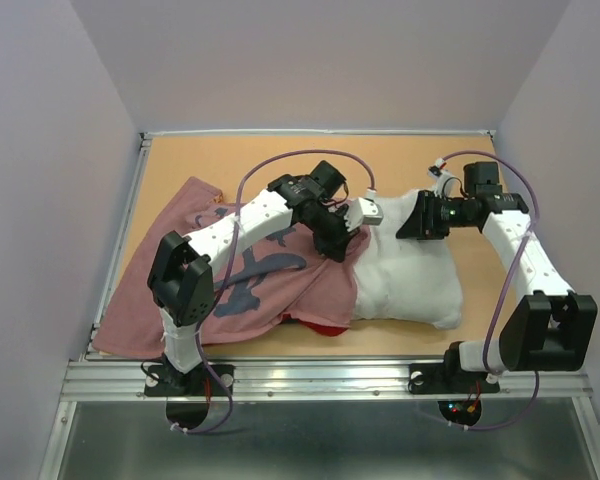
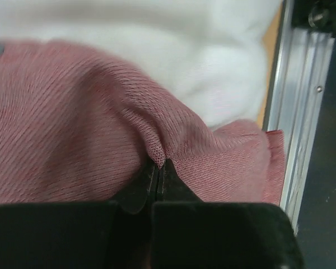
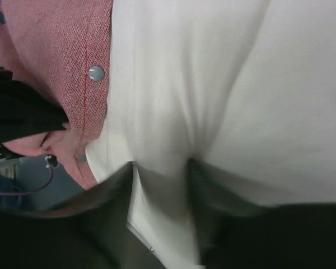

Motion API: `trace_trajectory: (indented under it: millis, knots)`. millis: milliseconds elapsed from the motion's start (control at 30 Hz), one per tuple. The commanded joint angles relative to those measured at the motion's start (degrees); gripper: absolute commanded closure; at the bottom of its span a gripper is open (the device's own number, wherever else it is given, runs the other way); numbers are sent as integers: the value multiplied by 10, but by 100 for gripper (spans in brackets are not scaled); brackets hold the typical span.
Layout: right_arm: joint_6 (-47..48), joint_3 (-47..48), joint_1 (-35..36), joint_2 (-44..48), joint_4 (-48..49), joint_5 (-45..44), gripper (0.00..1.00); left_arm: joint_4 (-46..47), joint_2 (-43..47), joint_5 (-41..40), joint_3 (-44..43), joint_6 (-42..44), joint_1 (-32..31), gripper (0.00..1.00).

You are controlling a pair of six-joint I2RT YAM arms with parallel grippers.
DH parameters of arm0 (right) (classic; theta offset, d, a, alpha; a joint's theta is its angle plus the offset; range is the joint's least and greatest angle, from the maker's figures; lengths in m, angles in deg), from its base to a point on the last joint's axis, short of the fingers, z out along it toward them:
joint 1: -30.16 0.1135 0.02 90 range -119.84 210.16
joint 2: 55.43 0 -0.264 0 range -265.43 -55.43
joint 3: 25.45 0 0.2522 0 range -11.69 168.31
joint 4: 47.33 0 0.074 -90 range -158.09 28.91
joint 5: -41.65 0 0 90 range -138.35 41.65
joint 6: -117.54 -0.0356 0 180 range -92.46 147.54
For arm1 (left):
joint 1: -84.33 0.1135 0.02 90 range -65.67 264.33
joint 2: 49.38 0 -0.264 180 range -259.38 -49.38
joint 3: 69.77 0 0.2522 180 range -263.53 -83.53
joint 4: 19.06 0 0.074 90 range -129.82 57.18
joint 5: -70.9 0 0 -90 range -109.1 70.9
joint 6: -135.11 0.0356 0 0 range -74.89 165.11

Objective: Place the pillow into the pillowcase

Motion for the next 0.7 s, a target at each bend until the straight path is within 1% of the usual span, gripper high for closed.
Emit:
trace_trajectory:
  millis: [0, 33, 67, 100, 133, 167, 200, 233, 300, 367, 400, 433, 467, 500, 533, 567, 600, 633, 667]
  knots:
    - [104, 30, 15, 47, -29, -68, 32, 74, 18, 8, 44, 17, 42, 100]
    - [129, 37, 14, 75, -35, -90, 24, 87, 25, 6, 52, 24, 54, 98]
    - [177, 48, 14, 90, -39, -106, 19, 91, 41, 1, 67, 29, 58, 95]
    - [200, 52, 15, 103, -41, -118, 13, 95, 47, -4, 71, 33, 60, 88]
    - [223, 54, 15, 116, -48, -113, 11, 99, 53, -7, 74, 34, 62, 83]
    - [243, 53, 15, 144, -49, -103, 3, 108, 66, -8, 76, 37, 64, 79]
    - [262, 50, 28, 156, -49, -95, 0, 112, 71, -6, 76, 35, 67, 75]
    - [295, 38, 50, 182, -45, -85, 0, 119, 75, 3, 72, 31, 77, 69]
    - [321, 18, 83, 209, -27, -86, 0, 127, 89, 15, 57, 15, 89, 60]
    - [341, -47, 152, 248, 62, -102, 0, 153, 108, 20, 54, -3, 111, 55]
    - [341, -48, 153, 256, 62, -102, 0, 154, 115, 23, 53, -9, 120, 55]
    - [353, -67, 194, 260, 101, -125, 0, 157, 122, 25, 52, -14, 127, 50]
    - [360, -75, 218, 260, 118, -142, 0, 159, 130, 27, 51, -24, 135, 49]
    - [377, -82, 267, 253, 147, -183, 0, 158, 148, 38, 51, -39, 150, 45]
    - [393, -88, 268, 246, 154, -200, 0, 156, 160, 47, 53, -42, 156, 43]
    - [409, -92, 311, 239, 163, -218, 0, 141, 172, 50, 57, -42, 161, 39]
    - [422, -101, 330, 232, 174, -234, 0, 128, 197, 51, 68, -36, 161, 38]
    - [450, -106, 361, 217, 184, -255, 0, 100, 212, 49, 78, -9, 161, 27]
    - [460, -107, 372, 210, 187, -266, 0, 87, 239, 42, 102, -1, 160, 26]
